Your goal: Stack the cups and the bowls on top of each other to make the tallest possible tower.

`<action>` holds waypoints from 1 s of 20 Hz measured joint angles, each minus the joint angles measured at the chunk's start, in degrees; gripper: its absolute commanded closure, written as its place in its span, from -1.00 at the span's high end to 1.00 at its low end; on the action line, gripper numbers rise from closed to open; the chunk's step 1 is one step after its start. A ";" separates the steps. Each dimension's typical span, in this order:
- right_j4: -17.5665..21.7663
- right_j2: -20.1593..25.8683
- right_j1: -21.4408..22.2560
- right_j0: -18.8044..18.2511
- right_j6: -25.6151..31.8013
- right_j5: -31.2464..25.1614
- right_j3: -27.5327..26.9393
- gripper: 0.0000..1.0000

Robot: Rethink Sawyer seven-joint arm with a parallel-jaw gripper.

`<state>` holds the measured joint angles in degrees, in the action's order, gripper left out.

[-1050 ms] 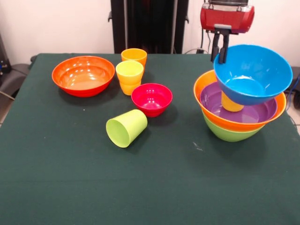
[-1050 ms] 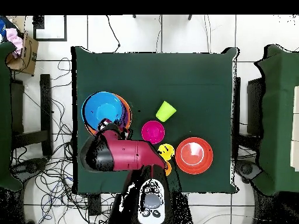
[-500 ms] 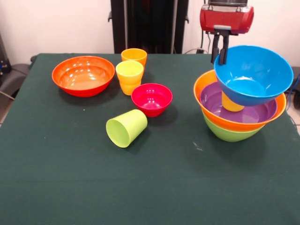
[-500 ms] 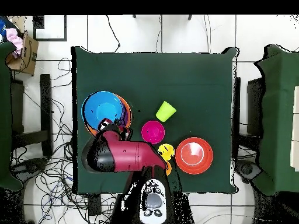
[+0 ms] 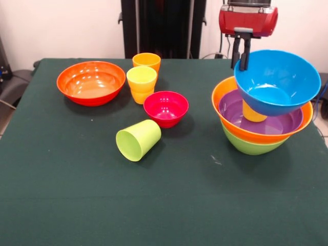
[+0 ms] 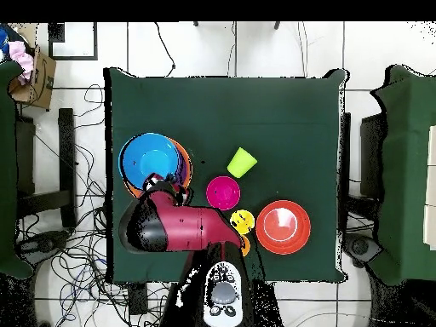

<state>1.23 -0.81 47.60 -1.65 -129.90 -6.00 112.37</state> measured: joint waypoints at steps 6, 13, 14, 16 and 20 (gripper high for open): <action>0.00 0.01 0.15 0.00 0.00 -0.78 0.12 -1.00; 0.00 -0.10 0.29 0.01 0.00 -2.78 0.14 -1.00; 0.00 -0.12 0.30 0.02 0.00 -2.86 0.14 -1.00; -0.01 -0.14 0.30 0.03 0.00 -2.94 0.14 -1.00; -0.01 -0.17 0.30 0.07 0.00 -2.94 0.14 -1.00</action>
<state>1.22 -0.98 47.90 -1.59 -129.90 -8.94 112.52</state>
